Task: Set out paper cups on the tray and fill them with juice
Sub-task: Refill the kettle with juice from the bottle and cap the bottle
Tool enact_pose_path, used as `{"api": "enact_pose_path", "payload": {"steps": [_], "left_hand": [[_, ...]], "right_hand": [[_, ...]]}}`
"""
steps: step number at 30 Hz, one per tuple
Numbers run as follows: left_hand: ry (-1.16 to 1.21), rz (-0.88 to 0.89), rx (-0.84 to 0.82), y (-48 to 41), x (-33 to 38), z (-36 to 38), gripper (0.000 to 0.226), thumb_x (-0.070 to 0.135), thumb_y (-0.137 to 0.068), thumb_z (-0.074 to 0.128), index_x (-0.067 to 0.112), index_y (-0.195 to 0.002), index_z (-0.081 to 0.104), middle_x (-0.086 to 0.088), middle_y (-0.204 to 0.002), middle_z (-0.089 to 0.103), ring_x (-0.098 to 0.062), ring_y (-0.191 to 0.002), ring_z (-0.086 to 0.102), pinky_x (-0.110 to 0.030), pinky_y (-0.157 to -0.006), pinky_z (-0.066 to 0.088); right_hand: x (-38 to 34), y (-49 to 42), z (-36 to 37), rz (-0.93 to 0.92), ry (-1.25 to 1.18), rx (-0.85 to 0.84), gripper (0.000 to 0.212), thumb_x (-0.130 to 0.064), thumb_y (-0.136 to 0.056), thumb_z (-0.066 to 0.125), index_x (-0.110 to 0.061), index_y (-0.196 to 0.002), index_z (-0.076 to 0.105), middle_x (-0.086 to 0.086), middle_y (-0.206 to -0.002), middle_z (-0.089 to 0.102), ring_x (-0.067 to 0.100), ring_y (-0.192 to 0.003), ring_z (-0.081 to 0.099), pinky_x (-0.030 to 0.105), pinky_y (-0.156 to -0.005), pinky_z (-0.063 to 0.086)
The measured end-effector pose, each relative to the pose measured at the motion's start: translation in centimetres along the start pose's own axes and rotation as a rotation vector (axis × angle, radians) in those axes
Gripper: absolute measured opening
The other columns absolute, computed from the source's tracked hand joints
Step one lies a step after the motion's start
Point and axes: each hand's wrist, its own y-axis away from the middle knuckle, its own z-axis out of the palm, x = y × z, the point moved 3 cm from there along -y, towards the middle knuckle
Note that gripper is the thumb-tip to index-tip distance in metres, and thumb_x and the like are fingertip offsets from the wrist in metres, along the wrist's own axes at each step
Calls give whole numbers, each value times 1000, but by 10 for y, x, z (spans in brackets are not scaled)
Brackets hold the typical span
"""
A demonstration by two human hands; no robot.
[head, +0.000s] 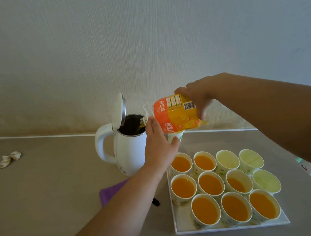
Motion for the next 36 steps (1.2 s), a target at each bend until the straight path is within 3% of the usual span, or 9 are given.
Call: {"api": "enact_pose_path", "payload": {"steps": [22, 33, 36], "left_hand": [[-4, -9, 12, -1, 0, 2, 88, 39, -92, 57, 17, -152, -3, 0, -160, -1, -18, -147, 12, -28, -112, 26], [63, -16, 54, -4, -5, 5, 76, 37, -90, 60, 18, -151, 17, -3, -155, 20, -19, -142, 27, -39, -110, 38], [101, -20, 67, -2, -2, 2, 74, 40, -91, 57, 19, -151, 19, -2, -156, 21, -17, -143, 25, -29, -111, 29]], "right_hand": [[0, 0, -3, -3, 25, 26, 114, -36, -64, 85, -22, -149, 10, 10, -130, 48, 27, -114, 52, 36, -90, 43], [8, -3, 7, -29, -111, 35, 113, -33, -66, 85, -22, -149, 9, 9, -130, 47, 27, -115, 50, 34, -88, 41], [14, -7, 19, -45, -236, 34, 109, -31, -64, 86, -22, -146, 14, 7, -130, 48, 27, -117, 49, 36, -94, 42]]}}
